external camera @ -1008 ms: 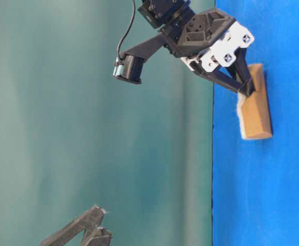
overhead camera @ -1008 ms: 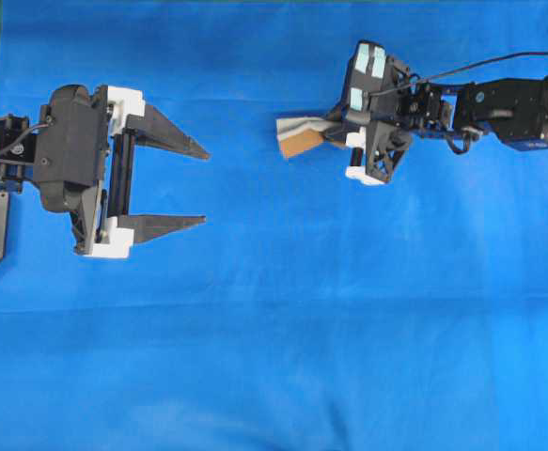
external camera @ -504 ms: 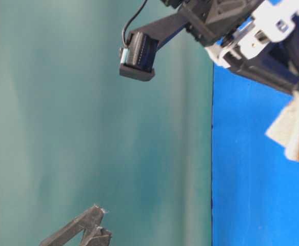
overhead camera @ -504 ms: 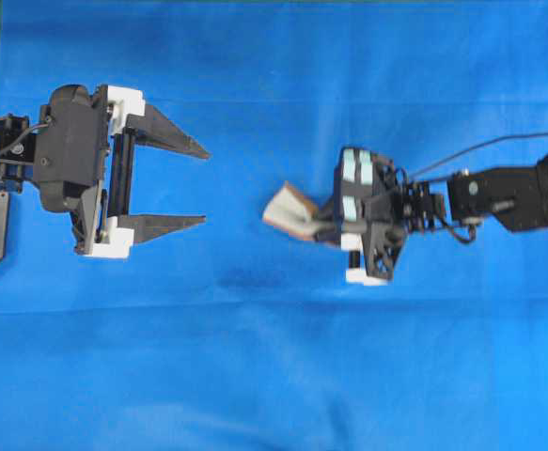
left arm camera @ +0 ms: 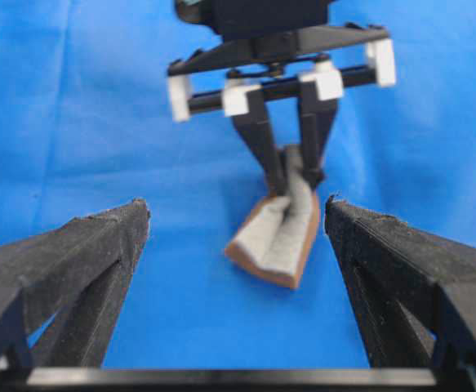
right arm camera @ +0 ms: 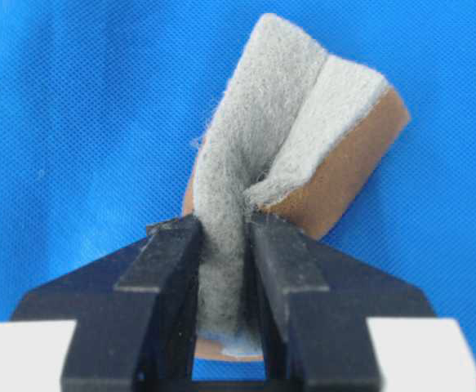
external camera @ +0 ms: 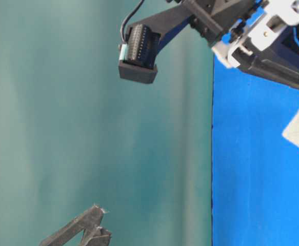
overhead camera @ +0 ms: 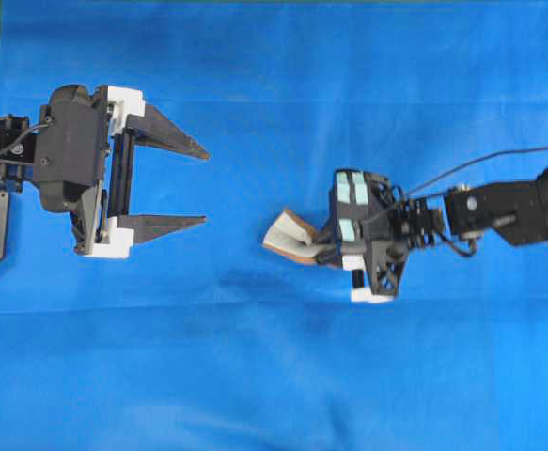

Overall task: Hand over the sponge with the left arm and wipe it with the right arm.
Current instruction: 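Swing the held sponge back and forth with the right gripper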

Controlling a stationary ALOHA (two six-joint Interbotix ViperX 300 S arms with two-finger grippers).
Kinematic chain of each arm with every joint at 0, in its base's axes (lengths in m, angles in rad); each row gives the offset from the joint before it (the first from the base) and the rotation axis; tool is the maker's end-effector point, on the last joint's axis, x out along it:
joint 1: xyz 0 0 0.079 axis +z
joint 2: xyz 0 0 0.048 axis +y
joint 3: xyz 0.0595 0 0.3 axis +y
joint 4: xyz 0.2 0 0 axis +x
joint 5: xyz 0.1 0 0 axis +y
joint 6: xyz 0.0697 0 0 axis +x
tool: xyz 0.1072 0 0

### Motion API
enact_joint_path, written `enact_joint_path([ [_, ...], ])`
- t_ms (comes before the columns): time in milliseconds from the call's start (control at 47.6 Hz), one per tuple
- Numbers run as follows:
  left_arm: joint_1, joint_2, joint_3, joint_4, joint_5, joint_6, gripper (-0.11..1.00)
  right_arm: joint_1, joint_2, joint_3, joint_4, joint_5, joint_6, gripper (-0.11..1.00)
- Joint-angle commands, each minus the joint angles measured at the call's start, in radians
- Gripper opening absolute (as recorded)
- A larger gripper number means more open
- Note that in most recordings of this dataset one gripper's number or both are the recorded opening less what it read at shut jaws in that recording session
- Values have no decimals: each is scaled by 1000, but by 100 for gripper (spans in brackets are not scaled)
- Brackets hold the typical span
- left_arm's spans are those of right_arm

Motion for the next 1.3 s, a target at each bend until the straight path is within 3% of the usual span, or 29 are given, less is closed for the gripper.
enact_joint_path([
  [0,-2,-6,-12,-2,-9,-2,90,-81,-28,-3,-25,3,-12,26],
  [294,-2,-5,-12,-2,-9,-2,90,-334,-41,-6,-72,-12,-89,25],
  [441,-2,-2,-11,-2,-9,0,90,-390,-41,-17,-74,-29,-112,25],
  [567,-2,6,-12,-2,-9,3,90,-388,-41,-17,-72,-29,-110,25],
  [756,-2,11,-15,-2,-9,12,90,-311,-41,-8,-67,-25,-86,25],
  [1113,-2,12,-15,-2,-9,14,90,8,-43,0,14,-26,-23,25],
  [1281,-2,11,-15,-2,-9,14,90,109,-43,-11,31,-23,14,25],
])
